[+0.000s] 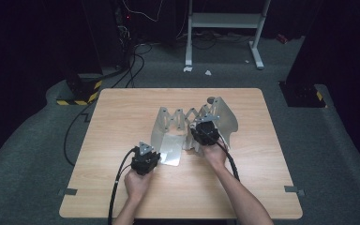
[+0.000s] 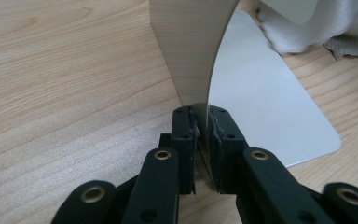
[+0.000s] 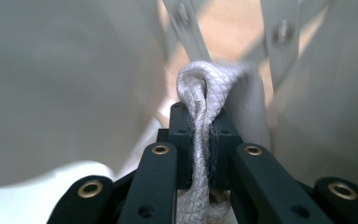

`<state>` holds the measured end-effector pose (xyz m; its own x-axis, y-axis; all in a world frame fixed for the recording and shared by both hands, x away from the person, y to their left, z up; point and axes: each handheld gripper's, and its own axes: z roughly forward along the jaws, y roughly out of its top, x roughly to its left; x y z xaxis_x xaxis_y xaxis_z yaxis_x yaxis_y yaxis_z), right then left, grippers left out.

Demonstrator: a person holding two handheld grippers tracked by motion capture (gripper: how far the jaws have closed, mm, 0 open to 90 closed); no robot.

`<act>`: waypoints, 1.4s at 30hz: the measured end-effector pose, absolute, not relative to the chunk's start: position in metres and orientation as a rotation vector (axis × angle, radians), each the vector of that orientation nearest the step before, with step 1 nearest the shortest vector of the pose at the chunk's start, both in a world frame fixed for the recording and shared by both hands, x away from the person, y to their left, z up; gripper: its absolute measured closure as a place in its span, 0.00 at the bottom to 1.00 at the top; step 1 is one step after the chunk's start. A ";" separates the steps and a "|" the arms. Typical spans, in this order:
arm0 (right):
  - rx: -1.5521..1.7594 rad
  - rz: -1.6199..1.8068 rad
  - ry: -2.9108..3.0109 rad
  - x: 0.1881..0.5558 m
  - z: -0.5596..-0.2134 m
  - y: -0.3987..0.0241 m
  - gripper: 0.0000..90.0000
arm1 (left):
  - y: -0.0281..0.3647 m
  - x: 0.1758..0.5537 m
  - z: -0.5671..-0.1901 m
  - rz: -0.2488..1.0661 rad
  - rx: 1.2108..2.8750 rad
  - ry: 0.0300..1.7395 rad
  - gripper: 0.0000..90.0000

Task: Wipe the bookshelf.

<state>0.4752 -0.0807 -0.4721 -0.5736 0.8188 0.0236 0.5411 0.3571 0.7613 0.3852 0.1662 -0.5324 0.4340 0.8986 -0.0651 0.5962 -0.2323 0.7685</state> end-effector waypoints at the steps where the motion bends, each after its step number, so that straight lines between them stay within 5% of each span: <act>1: 1.177 1.093 2.256 0.473 -0.465 -0.080 0.92 | 0.166 0.385 -0.532 0.515 1.941 1.260 0.90; 10: 1.020 1.189 2.245 0.452 -0.432 -0.067 0.92 | 0.166 0.385 -0.532 0.515 1.941 1.260 0.90; 34: 1.095 1.132 2.366 0.410 -0.501 -0.090 0.91 | 0.164 0.385 -0.532 0.541 1.955 1.251 0.89; 42: 1.127 1.155 2.363 0.403 -0.507 -0.101 0.75 | 0.164 0.385 -0.532 0.555 1.952 1.261 0.86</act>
<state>0.4026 -0.1008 -0.5070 -0.6567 0.7496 0.0830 0.5260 0.3763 0.7627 0.3851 0.1640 -0.5322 0.4246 0.9048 -0.0318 0.5873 -0.2486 0.7702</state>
